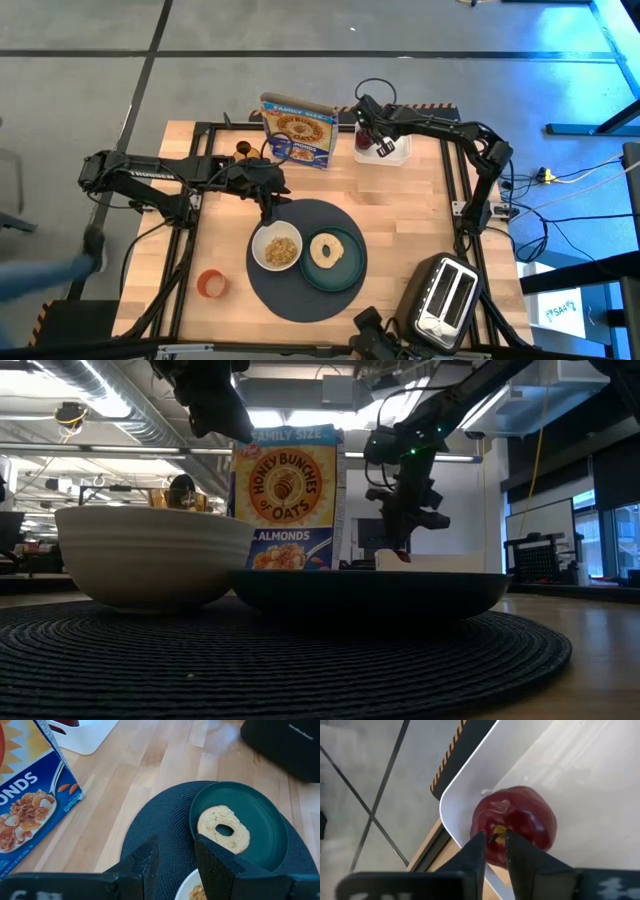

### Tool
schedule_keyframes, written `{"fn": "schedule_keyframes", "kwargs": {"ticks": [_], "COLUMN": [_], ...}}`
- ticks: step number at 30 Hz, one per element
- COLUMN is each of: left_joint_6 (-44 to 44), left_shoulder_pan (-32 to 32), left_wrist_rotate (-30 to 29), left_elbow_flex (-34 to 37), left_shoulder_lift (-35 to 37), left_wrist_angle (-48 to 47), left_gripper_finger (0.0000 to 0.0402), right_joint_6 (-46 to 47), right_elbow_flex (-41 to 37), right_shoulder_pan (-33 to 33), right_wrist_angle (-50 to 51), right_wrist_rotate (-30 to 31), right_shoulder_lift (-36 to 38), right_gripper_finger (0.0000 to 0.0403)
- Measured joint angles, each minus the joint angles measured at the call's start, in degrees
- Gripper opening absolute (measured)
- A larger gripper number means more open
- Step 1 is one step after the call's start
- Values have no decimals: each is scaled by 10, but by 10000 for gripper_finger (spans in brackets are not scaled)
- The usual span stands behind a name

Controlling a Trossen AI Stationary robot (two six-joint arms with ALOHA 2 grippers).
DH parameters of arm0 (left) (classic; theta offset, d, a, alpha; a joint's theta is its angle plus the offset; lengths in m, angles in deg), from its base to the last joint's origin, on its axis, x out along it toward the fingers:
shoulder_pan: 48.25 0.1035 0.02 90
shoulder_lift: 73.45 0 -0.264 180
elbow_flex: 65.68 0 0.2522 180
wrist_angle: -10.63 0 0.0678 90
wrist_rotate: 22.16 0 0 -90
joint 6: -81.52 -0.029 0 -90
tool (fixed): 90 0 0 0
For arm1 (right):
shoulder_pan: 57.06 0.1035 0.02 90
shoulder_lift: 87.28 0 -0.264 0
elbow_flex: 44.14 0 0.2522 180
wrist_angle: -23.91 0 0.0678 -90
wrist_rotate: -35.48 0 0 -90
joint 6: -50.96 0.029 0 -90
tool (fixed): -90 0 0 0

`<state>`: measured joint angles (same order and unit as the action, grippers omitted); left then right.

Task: Arrange a breakfast setting
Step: Put the apple on the right side of the blue plate

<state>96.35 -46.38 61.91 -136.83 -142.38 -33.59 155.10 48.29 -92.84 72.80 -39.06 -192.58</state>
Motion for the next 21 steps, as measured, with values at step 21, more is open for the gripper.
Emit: {"fn": "schedule_keyframes", "kwargs": {"ticks": [21], "left_joint_6": [-4], "left_shoulder_pan": [9], "left_wrist_rotate": [-9], "left_elbow_flex": [0], "left_shoulder_lift": [0], "left_wrist_angle": [-1], "left_gripper_finger": [118], "right_joint_6": [-25], "right_elbow_flex": [0], "right_shoulder_pan": [15], "right_wrist_angle": [-15], "right_wrist_rotate": [45], "right_shoulder_lift": [1], "right_gripper_finger": [2]}}
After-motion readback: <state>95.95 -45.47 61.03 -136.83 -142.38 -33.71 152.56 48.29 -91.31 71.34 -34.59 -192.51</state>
